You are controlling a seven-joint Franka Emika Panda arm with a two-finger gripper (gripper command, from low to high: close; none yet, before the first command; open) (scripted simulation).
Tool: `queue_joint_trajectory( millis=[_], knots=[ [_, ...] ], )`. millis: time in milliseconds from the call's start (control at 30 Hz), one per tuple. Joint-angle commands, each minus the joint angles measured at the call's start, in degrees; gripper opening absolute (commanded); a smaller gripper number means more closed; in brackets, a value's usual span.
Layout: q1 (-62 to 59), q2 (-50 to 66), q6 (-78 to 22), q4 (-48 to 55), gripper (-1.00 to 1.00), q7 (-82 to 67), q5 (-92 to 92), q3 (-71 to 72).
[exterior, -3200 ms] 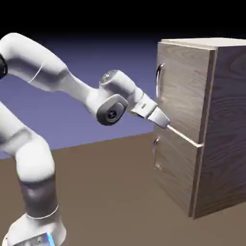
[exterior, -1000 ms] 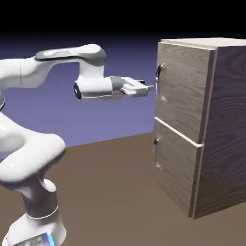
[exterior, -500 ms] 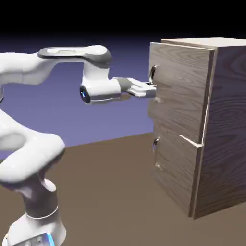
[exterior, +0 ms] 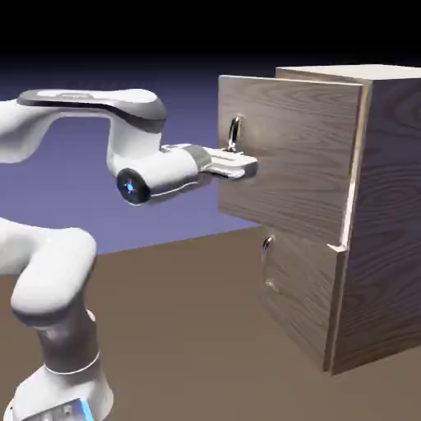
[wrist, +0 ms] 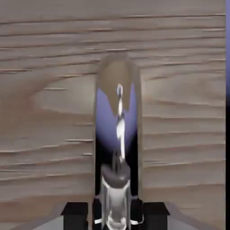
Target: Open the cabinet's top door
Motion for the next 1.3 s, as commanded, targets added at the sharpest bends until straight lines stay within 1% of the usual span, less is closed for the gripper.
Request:
queue_joint_trajectory(
  millis=[0, 267, 500, 633, 867, 1233, 1267],
  knots=[
    [0.1, -0.41, -1.82, -0.6, -1.0, 0.43, -2.55, -2.05],
    [-1.52, 0.04, -16.9, -1.97, -1.0, 1.47, -22.08, -18.66],
    [-2.61, 7.21, -31.55, 2.39, -1.0, -0.64, -38.26, -33.2],
    [-1.25, 14.28, -40.92, 7.8, -1.0, -2.93, -46.88, -41.5],
    [5.06, 28.8, -57.67, 20.86, -1.0, -7.96, -57.81, -54.38],
    [15.38, 51.59, -82.13, 41.81, -1.0, -18.44, -64.4, -69.08],
    [15.45, 51.87, -82.41, 42.05, -1.0, -18.59, -64.43, -69.21]
  ],
)
